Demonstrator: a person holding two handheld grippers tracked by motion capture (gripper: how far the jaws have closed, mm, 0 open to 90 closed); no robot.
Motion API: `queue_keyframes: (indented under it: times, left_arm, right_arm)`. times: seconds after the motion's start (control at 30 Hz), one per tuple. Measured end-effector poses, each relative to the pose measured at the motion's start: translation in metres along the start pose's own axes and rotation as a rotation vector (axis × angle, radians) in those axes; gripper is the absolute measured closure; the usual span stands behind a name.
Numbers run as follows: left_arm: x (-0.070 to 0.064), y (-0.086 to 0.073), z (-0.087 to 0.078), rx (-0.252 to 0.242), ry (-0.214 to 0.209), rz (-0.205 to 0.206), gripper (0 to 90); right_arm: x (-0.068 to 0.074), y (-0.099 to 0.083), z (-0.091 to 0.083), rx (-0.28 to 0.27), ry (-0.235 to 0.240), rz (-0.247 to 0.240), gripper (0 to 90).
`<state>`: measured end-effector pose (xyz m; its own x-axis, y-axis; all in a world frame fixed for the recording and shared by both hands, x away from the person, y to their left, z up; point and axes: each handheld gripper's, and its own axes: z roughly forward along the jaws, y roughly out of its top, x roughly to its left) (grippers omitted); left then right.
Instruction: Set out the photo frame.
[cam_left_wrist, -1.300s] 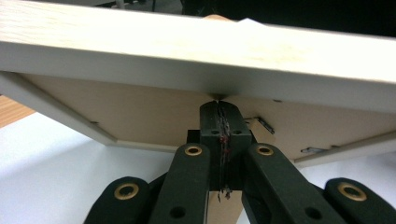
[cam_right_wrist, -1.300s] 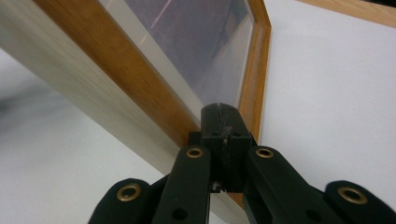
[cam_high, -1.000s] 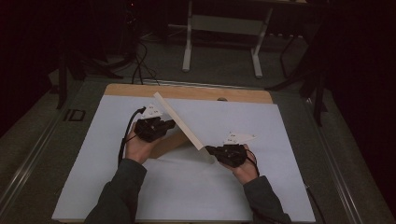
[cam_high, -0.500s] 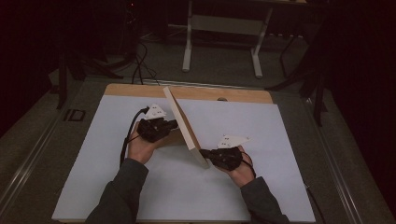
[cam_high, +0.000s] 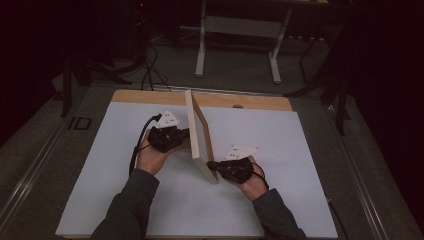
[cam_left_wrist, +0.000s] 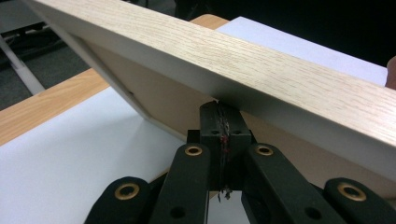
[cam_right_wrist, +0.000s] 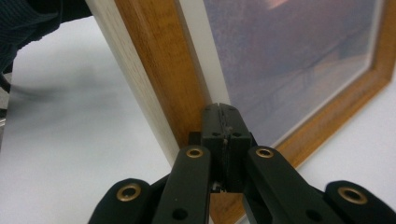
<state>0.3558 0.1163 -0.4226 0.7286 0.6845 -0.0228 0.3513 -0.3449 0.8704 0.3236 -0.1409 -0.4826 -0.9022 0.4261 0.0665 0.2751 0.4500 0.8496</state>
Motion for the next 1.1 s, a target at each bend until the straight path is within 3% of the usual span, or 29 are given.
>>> queue_keyframes:
  times: [0.37,0.77,1.1]
  left_arm:
    - [0.003,0.003,0.006,-0.019,-0.028,-0.026,90.0]
    - [0.009,0.0,0.012,0.001,-0.023,-0.05,90.0]
    - [0.013,-0.001,0.005,-0.004,-0.021,-0.074,84.6]
  right_arm:
    - [0.003,0.006,0.008,-0.003,0.007,0.002,90.0]
    - [0.009,0.012,0.019,-0.001,0.019,-0.002,90.0]
    - [0.008,0.009,0.02,0.019,0.0,-0.007,86.6]
